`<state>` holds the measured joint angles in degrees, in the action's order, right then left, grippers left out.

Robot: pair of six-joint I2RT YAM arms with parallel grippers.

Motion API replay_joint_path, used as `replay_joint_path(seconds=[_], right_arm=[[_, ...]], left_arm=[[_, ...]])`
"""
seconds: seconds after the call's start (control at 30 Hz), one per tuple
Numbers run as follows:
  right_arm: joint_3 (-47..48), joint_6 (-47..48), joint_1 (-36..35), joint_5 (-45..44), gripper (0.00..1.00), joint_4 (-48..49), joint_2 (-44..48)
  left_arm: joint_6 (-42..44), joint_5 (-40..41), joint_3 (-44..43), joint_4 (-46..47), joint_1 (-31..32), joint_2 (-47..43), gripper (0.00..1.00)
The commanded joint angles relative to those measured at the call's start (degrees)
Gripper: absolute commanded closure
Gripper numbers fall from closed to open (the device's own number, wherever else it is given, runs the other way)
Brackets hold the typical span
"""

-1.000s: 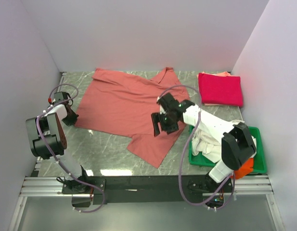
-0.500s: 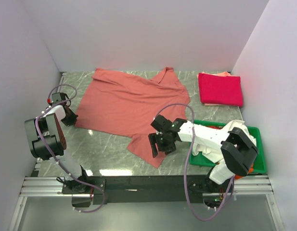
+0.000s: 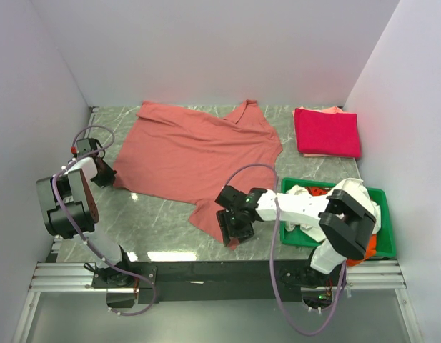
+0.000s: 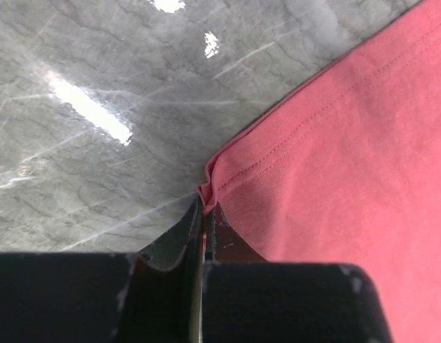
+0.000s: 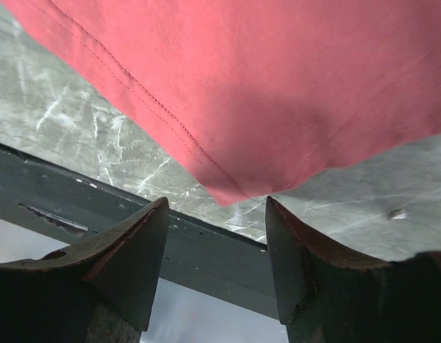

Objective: Fold and stack the t-shirts
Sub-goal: Flatten the tshirt out

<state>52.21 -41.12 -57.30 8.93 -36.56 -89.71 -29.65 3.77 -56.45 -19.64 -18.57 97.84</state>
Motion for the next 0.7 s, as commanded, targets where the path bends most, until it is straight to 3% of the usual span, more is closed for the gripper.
replay_joint_path(seconds=[0.0, 0.4, 0.5, 0.67], right_arm=[[0.2, -3.1, -2.2, -2.4, 0.37, 0.3, -1.5], [-1.4, -5.2, -4.2, -4.6, 0.46, 2.1, -4.9], [-1.7, -5.5, -4.1, -5.0, 0.52, 2.4, -5.7], [-2.1, -6.4, -4.6, -5.2, 0.71, 2.0, -6.5]], left_arm=[[-0.5, -3.2, 1.3, -0.1, -0.1, -0.7, 0.99], [-0.8, -3.3, 2.3, 0.0, -0.9, -1.1, 0.99], [-0.9, -4.0, 2.3, -0.1, -1.1, -1.1, 0.99], [-1.4, -4.8, 2.9, 0.3, -1.5, -1.2, 0.99]])
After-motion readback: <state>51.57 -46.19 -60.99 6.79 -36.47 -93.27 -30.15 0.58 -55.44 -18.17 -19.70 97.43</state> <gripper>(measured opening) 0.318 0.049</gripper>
